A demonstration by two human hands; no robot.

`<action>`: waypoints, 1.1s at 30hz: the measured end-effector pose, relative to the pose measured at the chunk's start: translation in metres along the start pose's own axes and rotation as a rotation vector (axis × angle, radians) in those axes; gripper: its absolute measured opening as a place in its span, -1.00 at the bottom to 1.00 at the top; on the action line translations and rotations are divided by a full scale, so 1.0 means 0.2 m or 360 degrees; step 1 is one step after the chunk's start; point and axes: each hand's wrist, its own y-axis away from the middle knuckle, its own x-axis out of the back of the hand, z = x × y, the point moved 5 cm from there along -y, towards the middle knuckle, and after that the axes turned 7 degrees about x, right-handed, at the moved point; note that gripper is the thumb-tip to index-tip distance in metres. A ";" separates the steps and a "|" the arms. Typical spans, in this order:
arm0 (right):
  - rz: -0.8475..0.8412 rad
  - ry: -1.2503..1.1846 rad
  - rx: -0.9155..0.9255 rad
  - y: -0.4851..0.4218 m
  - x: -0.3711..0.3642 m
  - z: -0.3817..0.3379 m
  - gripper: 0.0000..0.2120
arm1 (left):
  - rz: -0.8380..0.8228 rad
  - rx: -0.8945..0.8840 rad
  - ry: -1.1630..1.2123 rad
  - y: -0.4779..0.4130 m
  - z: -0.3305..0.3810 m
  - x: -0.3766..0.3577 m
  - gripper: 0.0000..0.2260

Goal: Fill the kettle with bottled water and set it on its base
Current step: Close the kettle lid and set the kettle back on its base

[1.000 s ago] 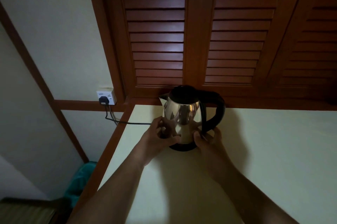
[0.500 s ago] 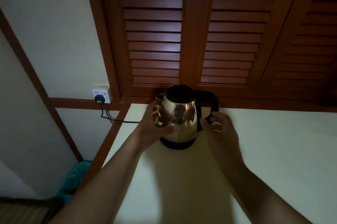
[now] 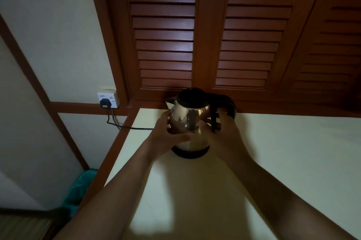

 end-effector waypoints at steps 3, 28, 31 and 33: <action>0.0067 0.0005 -0.0026 0.02 -0.01 0.01 -0.48 | -0.0037 0.0032 0.0000 -0.01 -0.01 0.01 -0.23; -0.0452 0.1196 0.0797 -0.28 -0.09 -0.43 -0.63 | 0.0049 -0.0043 -0.0193 -0.02 0.14 0.00 -0.27; -0.0408 0.1291 0.0883 -0.27 -0.11 -0.41 -0.68 | 0.0066 -0.0088 -0.0202 -0.02 0.14 -0.01 -0.27; -0.0470 0.1319 0.0939 -0.28 -0.11 -0.42 -0.67 | 0.0071 -0.0103 -0.0209 -0.01 0.16 -0.01 -0.27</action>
